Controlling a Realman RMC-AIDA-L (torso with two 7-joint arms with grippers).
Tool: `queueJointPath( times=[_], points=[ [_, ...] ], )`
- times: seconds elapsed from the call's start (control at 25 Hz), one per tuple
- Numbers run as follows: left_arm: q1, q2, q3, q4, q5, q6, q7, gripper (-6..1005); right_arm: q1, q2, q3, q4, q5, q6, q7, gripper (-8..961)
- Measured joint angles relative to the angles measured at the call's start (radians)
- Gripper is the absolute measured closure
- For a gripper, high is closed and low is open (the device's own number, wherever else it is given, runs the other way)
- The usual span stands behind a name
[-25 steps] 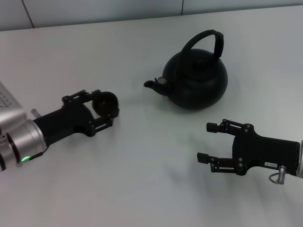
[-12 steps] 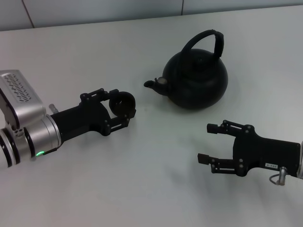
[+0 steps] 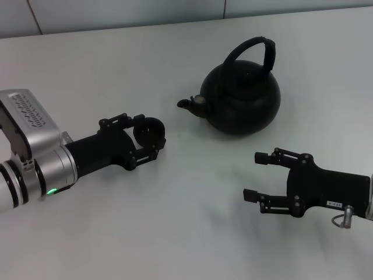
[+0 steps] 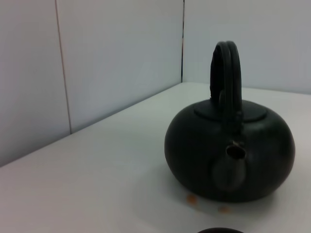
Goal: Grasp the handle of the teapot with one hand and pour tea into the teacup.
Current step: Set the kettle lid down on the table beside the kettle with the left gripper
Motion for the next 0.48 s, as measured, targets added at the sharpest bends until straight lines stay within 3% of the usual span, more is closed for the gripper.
queueJointPath(
  times=[0.48],
  points=[
    [-0.003,0.0,-0.001,-0.024,0.001,-0.047,0.027,291,0.001,0.0,0.0,-0.002,0.0,-0.002,0.005,121]
  ],
)
